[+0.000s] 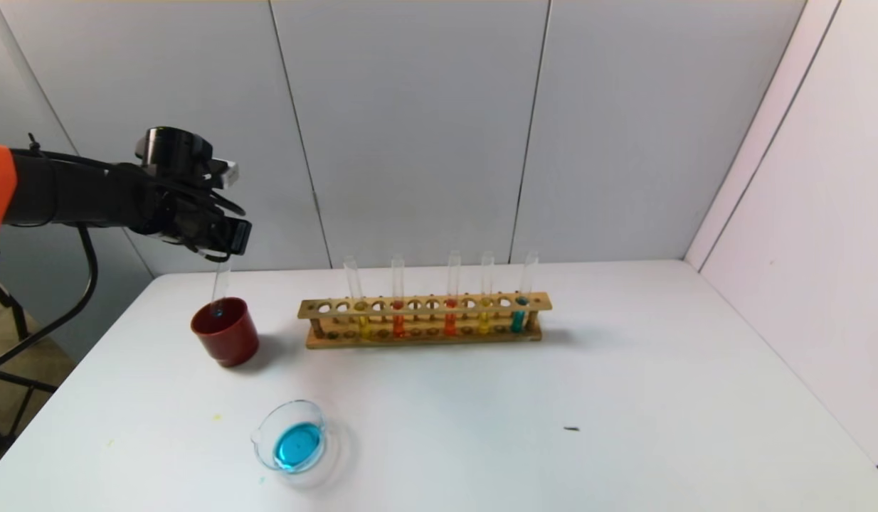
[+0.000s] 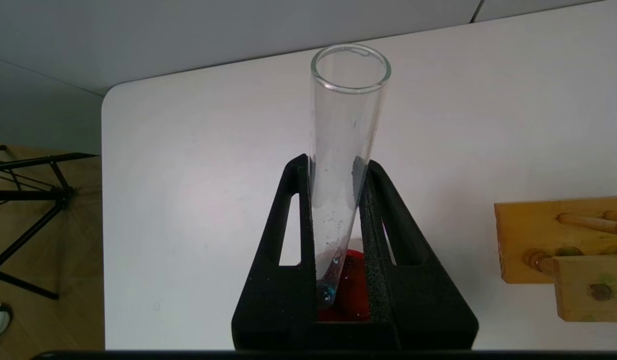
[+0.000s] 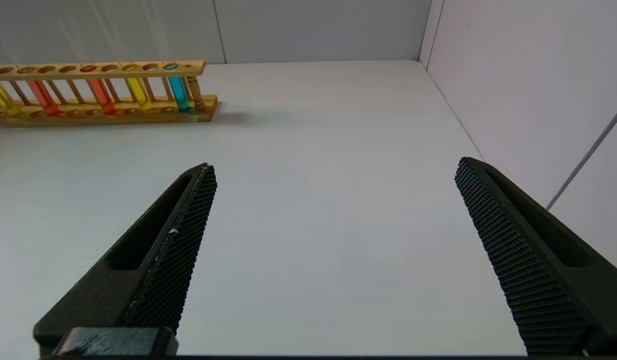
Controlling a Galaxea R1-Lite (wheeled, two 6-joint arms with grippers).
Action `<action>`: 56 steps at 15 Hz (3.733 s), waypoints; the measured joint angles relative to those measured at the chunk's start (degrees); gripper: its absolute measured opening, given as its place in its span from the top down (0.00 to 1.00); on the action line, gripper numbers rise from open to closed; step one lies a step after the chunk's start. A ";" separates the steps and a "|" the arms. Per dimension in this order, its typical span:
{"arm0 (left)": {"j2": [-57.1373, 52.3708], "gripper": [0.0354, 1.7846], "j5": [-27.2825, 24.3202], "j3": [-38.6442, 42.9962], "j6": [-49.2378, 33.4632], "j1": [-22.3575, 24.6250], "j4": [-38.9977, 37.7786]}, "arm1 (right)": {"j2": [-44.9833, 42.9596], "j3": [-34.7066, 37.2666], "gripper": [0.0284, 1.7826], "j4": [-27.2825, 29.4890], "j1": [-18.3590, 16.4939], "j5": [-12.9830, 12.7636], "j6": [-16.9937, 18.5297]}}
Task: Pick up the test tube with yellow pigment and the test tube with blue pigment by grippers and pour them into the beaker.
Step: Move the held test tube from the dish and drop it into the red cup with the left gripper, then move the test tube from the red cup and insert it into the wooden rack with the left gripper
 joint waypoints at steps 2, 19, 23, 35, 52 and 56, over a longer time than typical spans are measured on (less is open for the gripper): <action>-1.49 0.84 -0.13 2.54 -0.32 0.02 -0.22 | 0.00 0.00 0.02 0.00 0.00 0.02 0.00; -8.44 0.84 -1.68 26.88 -0.73 -0.09 -20.91 | 0.00 0.00 0.02 0.00 0.00 0.00 0.00; -8.58 0.82 -1.97 30.21 -0.63 0.09 -25.67 | 0.00 0.00 0.02 0.00 0.00 0.00 -0.02; -14.91 0.03 -2.67 34.77 -0.22 -0.78 -25.78 | 0.00 0.00 0.02 0.00 0.00 0.00 0.00; -27.84 0.02 3.50 48.85 -14.75 -20.94 -32.40 | 0.00 0.00 0.02 0.00 -0.02 0.00 0.00; -22.36 0.02 3.80 46.73 -14.73 -21.11 -36.69 | 0.00 0.00 0.02 0.00 0.00 0.02 0.00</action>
